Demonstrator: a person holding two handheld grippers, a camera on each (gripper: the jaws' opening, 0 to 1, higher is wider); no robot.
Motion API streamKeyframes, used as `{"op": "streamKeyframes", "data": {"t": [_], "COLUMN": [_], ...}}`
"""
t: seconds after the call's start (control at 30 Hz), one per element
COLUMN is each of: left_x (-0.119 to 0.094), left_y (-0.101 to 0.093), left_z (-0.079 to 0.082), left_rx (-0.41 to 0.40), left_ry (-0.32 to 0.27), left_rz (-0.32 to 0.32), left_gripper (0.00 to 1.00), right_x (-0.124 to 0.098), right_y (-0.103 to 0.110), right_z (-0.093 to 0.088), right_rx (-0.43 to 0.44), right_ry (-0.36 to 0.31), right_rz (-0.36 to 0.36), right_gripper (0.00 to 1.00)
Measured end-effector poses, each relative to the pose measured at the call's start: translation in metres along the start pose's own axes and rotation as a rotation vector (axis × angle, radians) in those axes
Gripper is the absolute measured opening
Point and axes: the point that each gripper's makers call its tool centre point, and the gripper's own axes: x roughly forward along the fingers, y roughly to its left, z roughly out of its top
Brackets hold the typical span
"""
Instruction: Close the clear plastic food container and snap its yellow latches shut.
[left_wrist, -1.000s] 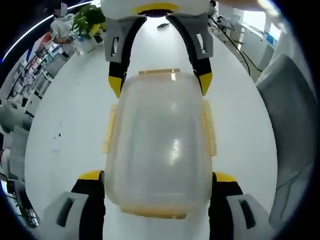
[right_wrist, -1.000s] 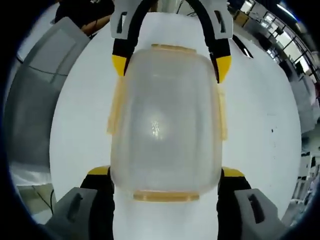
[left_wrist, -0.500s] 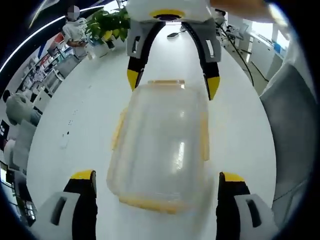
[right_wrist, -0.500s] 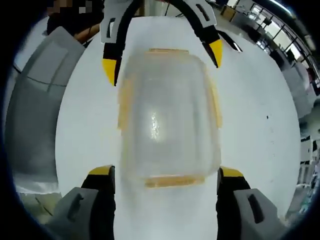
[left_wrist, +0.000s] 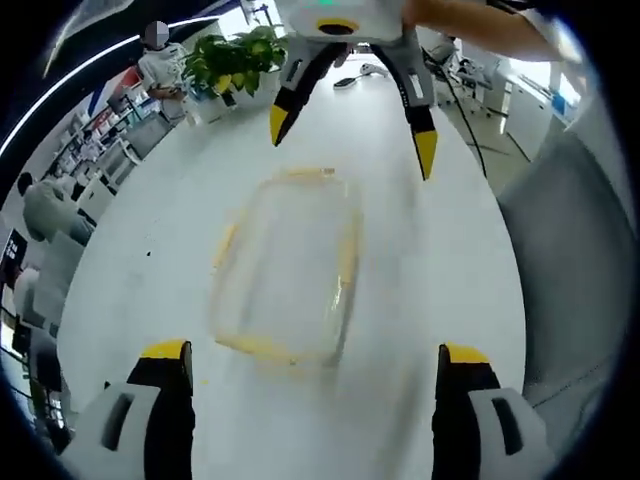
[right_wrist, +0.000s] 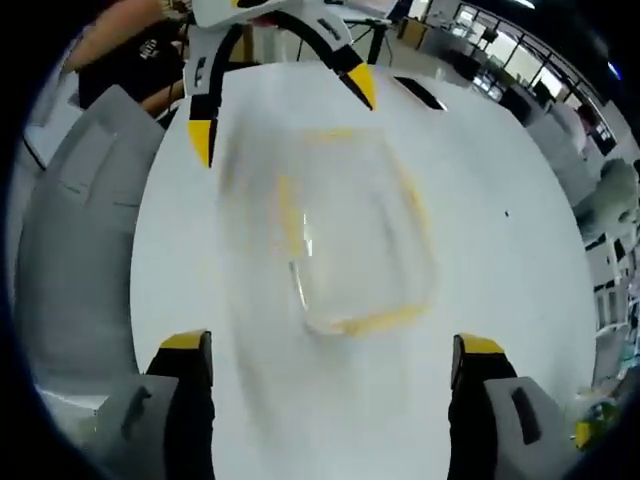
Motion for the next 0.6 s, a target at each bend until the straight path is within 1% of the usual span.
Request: {"op": "streamKeyframes", "data": {"t": [0.03, 0.1, 0.13, 0.17, 0.23, 0.33, 0.4, 0.43, 0.47, 0.53, 0.6], "left_x": [-0.003, -0.012, -0.016, -0.023, -0.034, -0.050, -0.061, -0.065, -0.071, -0.078, -0.085], "left_y": [-0.002, -0.001, -0.003, -0.006, -0.012, -0.024, -0.034, -0.038, -0.044, -0.059, -0.070], "left_z": [0.001, 0.008, 0.011, 0.015, 0.017, 0.020, 0.018, 0.017, 0.014, 0.013, 0.006], "left_rx": [-0.016, -0.086, -0.108, -0.131, -0.173, -0.177, -0.196, -0.211, -0.224, -0.255, -0.273], "left_ry": [-0.020, -0.102, -0.139, -0.191, -0.239, -0.302, -0.330, -0.341, -0.350, -0.394, -0.397], "left_rz": [0.010, 0.066, 0.073, 0.090, 0.119, 0.152, 0.160, 0.165, 0.171, 0.158, 0.164], "left_gripper": [0.99, 0.99, 0.99, 0.99, 0.99, 0.99, 0.99, 0.98, 0.97, 0.97, 0.97], "right_x": [-0.002, -0.010, -0.012, -0.014, -0.019, -0.026, -0.029, -0.029, -0.030, -0.030, -0.031], "right_y": [0.002, 0.012, 0.015, 0.019, 0.028, 0.042, 0.054, 0.057, 0.067, 0.077, 0.088], "right_z": [0.001, 0.004, 0.005, 0.006, 0.009, 0.017, 0.021, 0.021, 0.021, 0.022, 0.021], "right_rx": [0.010, 0.030, 0.034, 0.038, 0.048, 0.101, 0.119, 0.119, 0.127, 0.142, 0.145], "right_ry": [-0.010, -0.035, -0.044, -0.049, -0.074, -0.121, -0.150, -0.152, -0.158, -0.162, -0.164], "right_rz": [-0.007, -0.020, -0.027, -0.036, -0.051, -0.087, -0.088, -0.082, -0.070, -0.080, -0.096], "right_gripper": [0.99, 0.99, 0.99, 0.99, 0.99, 0.99, 0.99, 0.99, 0.99, 0.99, 0.99]}}
